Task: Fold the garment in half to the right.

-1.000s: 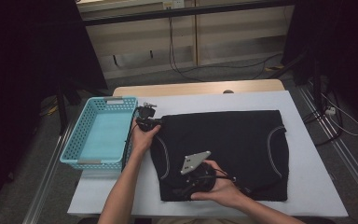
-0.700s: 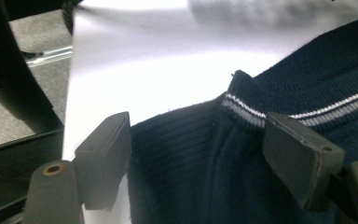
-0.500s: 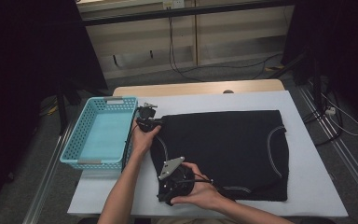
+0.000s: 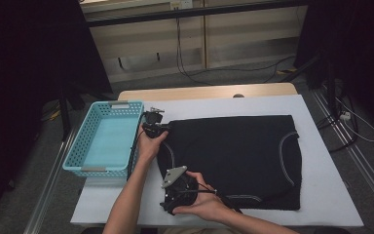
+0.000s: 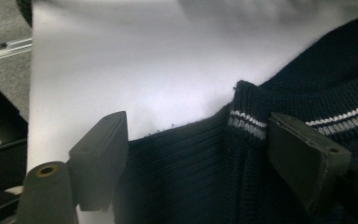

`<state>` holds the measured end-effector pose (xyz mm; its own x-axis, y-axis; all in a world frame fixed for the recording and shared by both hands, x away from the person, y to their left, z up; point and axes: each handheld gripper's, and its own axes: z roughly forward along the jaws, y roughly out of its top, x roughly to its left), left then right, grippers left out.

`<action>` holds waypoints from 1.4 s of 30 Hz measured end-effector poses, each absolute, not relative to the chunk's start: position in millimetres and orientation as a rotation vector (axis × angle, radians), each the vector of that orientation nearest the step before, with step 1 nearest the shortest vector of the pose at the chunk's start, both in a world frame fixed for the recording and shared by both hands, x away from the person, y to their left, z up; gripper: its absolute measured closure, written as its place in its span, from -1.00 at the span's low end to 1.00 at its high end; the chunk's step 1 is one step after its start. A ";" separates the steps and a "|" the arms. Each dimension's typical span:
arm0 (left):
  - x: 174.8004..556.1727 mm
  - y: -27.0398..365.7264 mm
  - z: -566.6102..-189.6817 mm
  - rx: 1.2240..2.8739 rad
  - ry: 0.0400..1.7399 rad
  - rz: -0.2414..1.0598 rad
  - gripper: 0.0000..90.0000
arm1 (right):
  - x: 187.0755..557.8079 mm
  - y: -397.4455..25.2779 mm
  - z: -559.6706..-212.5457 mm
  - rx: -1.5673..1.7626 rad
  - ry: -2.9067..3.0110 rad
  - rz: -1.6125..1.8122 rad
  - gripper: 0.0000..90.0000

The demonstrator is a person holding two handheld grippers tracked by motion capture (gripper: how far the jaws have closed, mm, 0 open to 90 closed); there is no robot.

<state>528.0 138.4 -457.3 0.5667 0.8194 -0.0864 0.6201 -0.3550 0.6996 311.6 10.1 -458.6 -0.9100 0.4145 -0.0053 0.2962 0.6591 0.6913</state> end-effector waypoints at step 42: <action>527.4 144.9 -443.5 1.991 1.168 0.284 0.67 | 322.3 -12.2 -440.5 0.634 2.652 1.154 0.74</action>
